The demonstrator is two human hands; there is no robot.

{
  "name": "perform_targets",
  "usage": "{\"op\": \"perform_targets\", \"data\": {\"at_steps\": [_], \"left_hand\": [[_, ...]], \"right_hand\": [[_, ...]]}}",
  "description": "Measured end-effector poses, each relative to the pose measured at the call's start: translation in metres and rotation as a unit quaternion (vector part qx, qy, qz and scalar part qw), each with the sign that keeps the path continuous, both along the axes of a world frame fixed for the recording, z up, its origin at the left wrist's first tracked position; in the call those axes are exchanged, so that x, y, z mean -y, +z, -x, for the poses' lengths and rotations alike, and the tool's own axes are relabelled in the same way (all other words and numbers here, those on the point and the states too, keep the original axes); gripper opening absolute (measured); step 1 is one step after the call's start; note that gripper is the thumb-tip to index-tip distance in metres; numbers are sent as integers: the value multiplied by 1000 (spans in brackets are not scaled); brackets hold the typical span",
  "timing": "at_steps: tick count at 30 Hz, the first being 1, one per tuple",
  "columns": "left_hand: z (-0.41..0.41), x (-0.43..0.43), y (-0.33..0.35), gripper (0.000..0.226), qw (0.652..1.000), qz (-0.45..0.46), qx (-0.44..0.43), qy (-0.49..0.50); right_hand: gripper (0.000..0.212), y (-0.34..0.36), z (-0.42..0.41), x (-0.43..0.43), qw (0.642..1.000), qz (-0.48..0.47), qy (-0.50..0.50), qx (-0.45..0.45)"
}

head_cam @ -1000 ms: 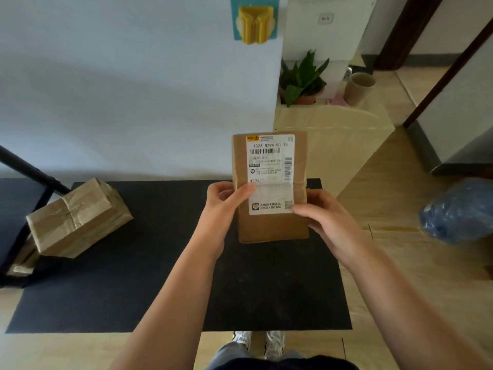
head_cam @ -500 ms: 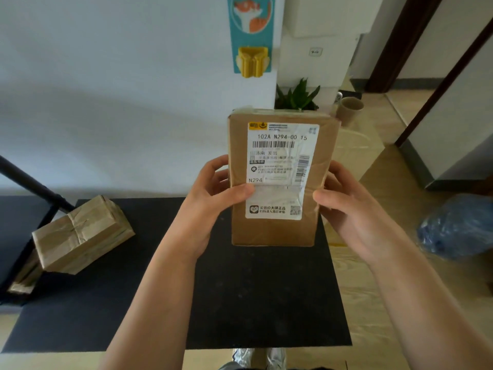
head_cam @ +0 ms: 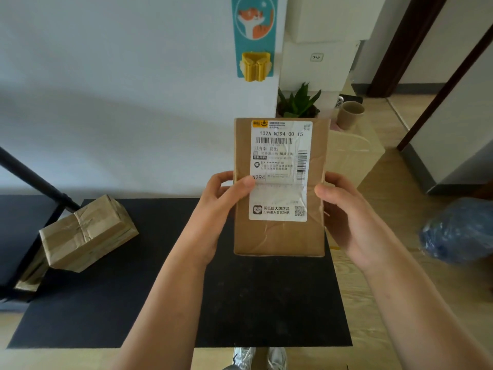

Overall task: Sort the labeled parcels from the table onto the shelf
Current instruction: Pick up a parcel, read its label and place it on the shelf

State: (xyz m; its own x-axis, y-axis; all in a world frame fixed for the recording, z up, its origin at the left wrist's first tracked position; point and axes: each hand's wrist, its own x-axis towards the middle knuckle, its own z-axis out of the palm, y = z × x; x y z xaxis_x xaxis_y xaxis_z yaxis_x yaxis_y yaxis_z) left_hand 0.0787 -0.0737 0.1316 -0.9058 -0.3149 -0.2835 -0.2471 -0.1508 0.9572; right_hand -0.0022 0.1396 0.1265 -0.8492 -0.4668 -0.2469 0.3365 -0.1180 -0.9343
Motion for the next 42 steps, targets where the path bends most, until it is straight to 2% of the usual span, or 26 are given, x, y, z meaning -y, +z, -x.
{"op": "perform_targets", "data": {"at_steps": [5,10,15,19,23,30,37,42], "left_hand": [[-3,-10,-2,73,999,-24,31,23],[-9,-15,-3,90,998,-39,37,25],[-16,-20,-5,75,998,-36,42,28],[-24,-23,-4,72,998,-35,48,36],[-34,-27,-7,40,996,-37,63,49],[-62,-32,-20,49,991,-52,63,102],[-112,-5,-17,56,978,-61,57,193],[-175,34,-14,59,964,-65,63,250]], "right_hand": [[66,-3,-9,5,998,-32,-26,44],[59,-10,-13,6,994,-66,-26,85],[58,-14,-17,3,993,-83,-10,88],[74,-13,-20,1,994,-74,-2,78],[74,-14,-25,1,996,-67,17,59],[60,-24,-40,7,995,-65,46,54],[72,-8,-81,49,988,-96,118,-12],[65,-2,-132,100,978,-103,179,-42]]}}
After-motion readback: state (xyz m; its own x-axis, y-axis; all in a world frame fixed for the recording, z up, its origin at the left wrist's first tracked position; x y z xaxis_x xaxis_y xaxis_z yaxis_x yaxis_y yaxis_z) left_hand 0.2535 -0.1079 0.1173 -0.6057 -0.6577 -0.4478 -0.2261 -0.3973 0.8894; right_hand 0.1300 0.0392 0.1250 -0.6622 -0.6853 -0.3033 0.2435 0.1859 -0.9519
